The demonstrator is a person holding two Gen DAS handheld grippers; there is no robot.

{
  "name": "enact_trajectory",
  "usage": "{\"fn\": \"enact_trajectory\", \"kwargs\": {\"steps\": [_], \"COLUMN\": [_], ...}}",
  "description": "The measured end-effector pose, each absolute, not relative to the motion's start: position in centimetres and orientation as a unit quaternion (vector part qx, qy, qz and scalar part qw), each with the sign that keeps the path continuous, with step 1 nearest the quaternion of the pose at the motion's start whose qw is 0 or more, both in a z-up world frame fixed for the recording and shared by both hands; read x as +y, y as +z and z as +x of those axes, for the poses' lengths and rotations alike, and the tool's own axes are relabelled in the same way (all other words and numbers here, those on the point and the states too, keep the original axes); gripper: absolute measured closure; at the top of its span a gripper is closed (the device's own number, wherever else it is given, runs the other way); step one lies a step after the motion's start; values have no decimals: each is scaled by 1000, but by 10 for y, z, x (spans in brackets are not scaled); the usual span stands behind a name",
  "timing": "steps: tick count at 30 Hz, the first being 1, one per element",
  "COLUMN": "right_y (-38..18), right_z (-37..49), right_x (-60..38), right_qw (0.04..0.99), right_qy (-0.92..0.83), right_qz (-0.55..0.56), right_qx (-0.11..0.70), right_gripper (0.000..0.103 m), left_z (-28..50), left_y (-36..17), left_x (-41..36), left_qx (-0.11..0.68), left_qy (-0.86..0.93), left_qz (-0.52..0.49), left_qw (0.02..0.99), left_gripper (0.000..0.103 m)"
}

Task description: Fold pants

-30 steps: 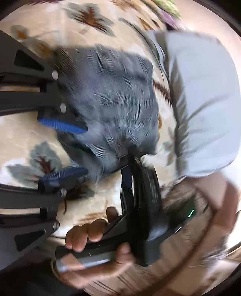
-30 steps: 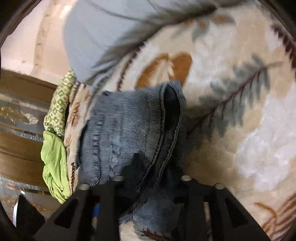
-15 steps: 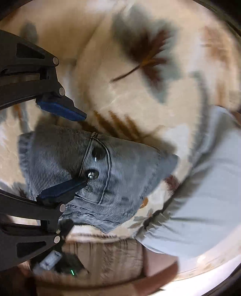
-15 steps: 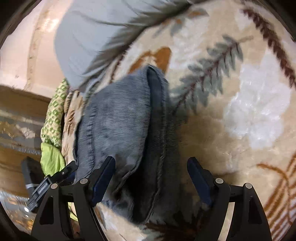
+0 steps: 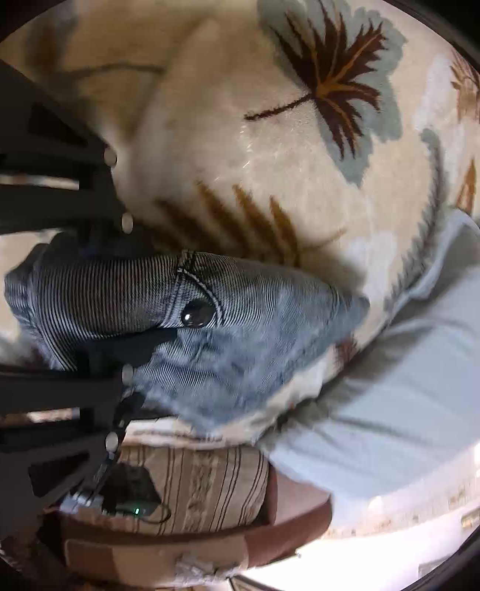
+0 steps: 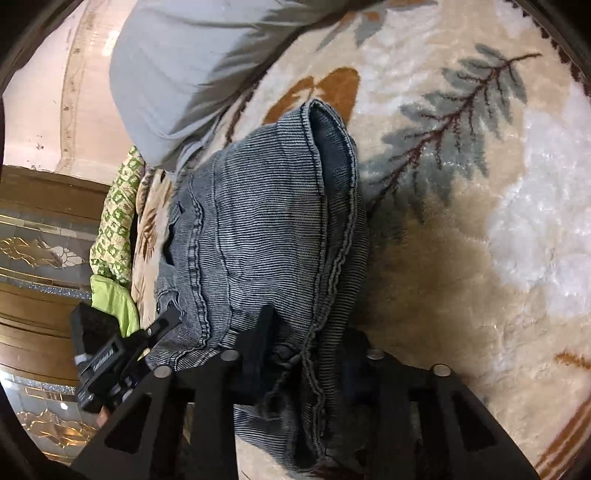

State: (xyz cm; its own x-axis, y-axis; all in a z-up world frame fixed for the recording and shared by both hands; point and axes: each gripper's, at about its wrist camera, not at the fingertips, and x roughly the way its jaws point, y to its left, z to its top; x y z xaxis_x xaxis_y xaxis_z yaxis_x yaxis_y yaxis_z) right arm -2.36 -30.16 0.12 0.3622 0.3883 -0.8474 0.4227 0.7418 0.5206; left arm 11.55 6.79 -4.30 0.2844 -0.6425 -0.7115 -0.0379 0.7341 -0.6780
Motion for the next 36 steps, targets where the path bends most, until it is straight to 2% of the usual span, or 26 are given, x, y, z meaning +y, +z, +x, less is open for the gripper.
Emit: {"fn": "enact_trajectory", "kwargs": {"steps": [6,10,12,13,14,15,18,19,22,25,29,33,35,36], "right_y": [59,46,22,8,-2,-8,17,32,63,65,31,22,26,29], "right_z": [-56,-83,-90,-92,-94,-97,-112,-118,-134,-144,-140,-136,-137,-140], "right_x": [-264,-250,-254,-255,-255,-257,-256,-254,-247,-236,-231,-231,-226,-224], "right_qw": [797,794,779,773,767,763,780,793,814,807,781,774,776,779], "right_qy": [35,37,22,13,2,-4,-2,-4,0,22,-10,-10,-29,-36], "right_qz": [307,302,306,293,284,282,291,284,272,285,269,271,236,224], "right_qx": [520,526,546,563,575,582,554,538,513,517,563,572,585,585], "right_gripper": [81,81,79,75,69,64,53,43,41,46,77,81,103,103], "left_z": [40,-6,-16,-18,-21,-26,-35,-41,-63,-84,-88,-83,-86,-87], "left_y": [22,29,7,-9,-27,-33,-12,-3,8,8,16,6,12,14], "left_x": [76,90,89,90,91,96,106,107,110,107,104,99,91,88], "left_qx": [529,512,529,543,555,548,534,519,509,517,517,529,521,520], "left_qy": [-204,-186,-170,-156,-133,-126,-140,-141,-145,-155,-148,-139,-139,-136], "left_qz": [-270,-255,-236,-232,-221,-226,-253,-243,-216,-204,-193,-181,-155,-142], "left_qw": [779,799,797,792,791,796,794,807,821,817,821,817,828,831], "left_gripper": [79,77,70,68,55,52,53,52,51,52,50,51,52,53]}}
